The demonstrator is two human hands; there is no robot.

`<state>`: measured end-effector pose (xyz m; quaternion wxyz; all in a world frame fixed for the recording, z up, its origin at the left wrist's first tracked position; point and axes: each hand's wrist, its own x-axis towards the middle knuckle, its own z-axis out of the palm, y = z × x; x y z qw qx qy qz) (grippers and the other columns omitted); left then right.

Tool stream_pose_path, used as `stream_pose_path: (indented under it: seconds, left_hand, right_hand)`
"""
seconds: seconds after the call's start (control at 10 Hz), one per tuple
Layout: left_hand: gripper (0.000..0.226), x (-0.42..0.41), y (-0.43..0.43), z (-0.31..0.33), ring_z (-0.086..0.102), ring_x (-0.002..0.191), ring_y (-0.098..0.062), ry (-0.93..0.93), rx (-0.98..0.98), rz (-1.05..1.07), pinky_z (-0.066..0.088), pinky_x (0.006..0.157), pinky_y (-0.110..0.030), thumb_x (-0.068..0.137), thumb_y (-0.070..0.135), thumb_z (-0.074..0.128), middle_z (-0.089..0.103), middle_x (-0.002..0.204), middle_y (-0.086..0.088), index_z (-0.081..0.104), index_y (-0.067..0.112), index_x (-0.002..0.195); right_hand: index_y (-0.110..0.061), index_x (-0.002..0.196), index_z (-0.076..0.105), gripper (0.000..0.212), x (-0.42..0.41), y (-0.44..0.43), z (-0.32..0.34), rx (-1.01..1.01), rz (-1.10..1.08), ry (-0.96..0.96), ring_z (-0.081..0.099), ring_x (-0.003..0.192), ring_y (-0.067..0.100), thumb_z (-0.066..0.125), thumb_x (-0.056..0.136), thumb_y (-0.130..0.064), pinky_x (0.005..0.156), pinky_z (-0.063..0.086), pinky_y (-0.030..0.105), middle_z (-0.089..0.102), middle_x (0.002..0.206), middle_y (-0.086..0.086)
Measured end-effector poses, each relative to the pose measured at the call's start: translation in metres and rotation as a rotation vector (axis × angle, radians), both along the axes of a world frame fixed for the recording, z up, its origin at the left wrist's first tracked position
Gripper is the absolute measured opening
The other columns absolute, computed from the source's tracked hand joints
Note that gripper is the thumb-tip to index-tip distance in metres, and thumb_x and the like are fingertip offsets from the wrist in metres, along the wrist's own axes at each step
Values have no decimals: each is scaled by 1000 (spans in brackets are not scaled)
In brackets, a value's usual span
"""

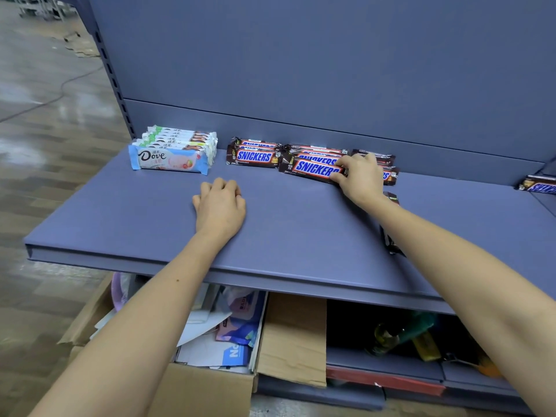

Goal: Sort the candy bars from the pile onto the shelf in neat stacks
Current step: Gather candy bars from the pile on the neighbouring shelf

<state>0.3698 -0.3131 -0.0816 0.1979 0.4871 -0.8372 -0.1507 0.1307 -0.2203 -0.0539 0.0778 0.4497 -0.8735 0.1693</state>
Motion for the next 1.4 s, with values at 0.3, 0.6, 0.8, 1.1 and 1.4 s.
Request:
stream_pose_path:
  seconds: [0.3, 0.6, 0.8, 1.1, 1.4]
  left_hand:
    - [25, 0, 1, -1, 40, 114, -30, -2, -8, 0, 32, 91, -39, 93, 17, 39, 53, 117, -10, 57, 9, 108]
    - [24, -1, 0, -2, 40, 112, -31, 6, -17, 5, 32, 89, -38, 92, 17, 40, 54, 114, -11, 58, 9, 105]
    - [24, -1, 0, -2, 41, 113, -30, 4, -24, 0, 32, 90, -38, 93, 18, 40, 54, 115, -11, 58, 9, 106]
    - [24, -7, 3, 5, 45, 109, -29, -50, -48, 65, 31, 87, -38, 91, 17, 40, 57, 111, -10, 60, 12, 102]
    - [21, -77, 47, 21, 51, 109, -27, 162, 64, -242, 34, 89, -37, 89, 17, 44, 64, 108, -2, 62, 16, 101]
  right_hand:
    - [-13, 114, 58, 30, -9, -7, 1, 0, -20, 50, 39, 115, 29, 58, 89, -29, 92, 31, 38, 54, 121, 8]
    - [-4, 112, 55, 26, -1, -11, -5, -139, 60, -80, 45, 112, 30, 56, 87, -9, 90, 37, 33, 49, 118, 15]
    - [-2, 120, 54, 34, 1, -12, -2, -126, 87, -200, 50, 110, 29, 57, 87, -6, 95, 37, 27, 45, 124, 16]
    - [-10, 122, 54, 35, 1, 15, 7, -82, 136, -187, 52, 102, 26, 54, 87, -12, 93, 43, 33, 45, 126, 12]
    - [-16, 122, 54, 47, -34, 76, 20, 232, -104, -180, 48, 118, 28, 61, 83, -42, 94, 42, 36, 50, 126, 11]
